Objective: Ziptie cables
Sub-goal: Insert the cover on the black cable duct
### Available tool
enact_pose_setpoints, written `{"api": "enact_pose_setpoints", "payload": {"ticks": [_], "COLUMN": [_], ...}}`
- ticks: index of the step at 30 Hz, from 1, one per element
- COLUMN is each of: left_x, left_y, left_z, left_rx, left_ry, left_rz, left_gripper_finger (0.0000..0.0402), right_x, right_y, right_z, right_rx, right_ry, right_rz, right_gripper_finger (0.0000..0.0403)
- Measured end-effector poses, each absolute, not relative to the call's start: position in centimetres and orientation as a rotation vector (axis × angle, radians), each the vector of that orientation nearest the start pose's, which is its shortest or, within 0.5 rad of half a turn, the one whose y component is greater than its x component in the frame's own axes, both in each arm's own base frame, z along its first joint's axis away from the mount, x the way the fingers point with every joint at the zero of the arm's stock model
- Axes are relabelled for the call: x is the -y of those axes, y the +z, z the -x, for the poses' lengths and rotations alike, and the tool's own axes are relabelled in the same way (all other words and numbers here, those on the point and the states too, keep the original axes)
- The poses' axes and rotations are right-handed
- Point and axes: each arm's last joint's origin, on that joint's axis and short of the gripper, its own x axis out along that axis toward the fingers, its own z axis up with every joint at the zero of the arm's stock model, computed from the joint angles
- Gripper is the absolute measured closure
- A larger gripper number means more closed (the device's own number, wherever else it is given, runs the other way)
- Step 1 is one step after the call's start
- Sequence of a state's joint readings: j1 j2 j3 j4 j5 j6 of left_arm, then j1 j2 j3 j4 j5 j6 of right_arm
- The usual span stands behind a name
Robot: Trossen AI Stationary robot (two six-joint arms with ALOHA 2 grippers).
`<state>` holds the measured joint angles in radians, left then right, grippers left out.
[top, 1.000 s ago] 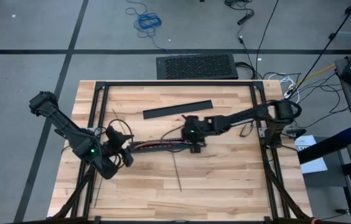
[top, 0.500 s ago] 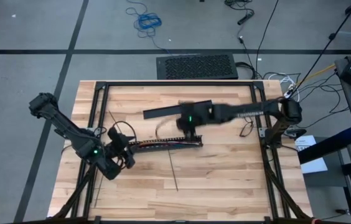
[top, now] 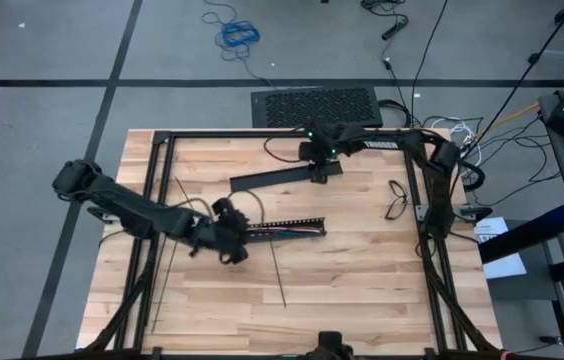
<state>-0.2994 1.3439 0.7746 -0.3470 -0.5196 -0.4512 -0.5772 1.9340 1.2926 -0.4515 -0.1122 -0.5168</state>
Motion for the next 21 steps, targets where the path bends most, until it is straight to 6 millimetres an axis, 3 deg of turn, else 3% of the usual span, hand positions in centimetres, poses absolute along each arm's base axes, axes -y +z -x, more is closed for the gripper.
{"api": "enact_pose_setpoints", "payload": {"ticks": [12,15,19,21], "left_x": [0.2,-1.0,-2.4,-3.0], "left_y": [20.8,20.8,20.8,20.8], "left_z": [-26.2,-26.3,-26.2,-26.0], "left_rx": [-0.752,-0.748,-0.754,-0.762], "left_ry": [0.515,0.554,0.603,0.622], "left_rz": [0.077,0.084,0.098,0.099], "left_gripper_finger": [0.0222,0.0222,0.0222,0.0222], "right_x": [24.1,24.0,23.9,23.7], "right_y": [13.6,12.6,12.3,12.5], "right_z": [-33.8,-33.8,-33.5,-33.3], "right_rx": [-1.214,-1.256,-1.29,-1.299], "right_ry": [-0.055,-0.026,-0.022,-0.022], "right_rz": [0.026,-0.014,-0.044,-0.058], "right_gripper_finger": [0.0252,0.0287,0.0383,0.0395]}}
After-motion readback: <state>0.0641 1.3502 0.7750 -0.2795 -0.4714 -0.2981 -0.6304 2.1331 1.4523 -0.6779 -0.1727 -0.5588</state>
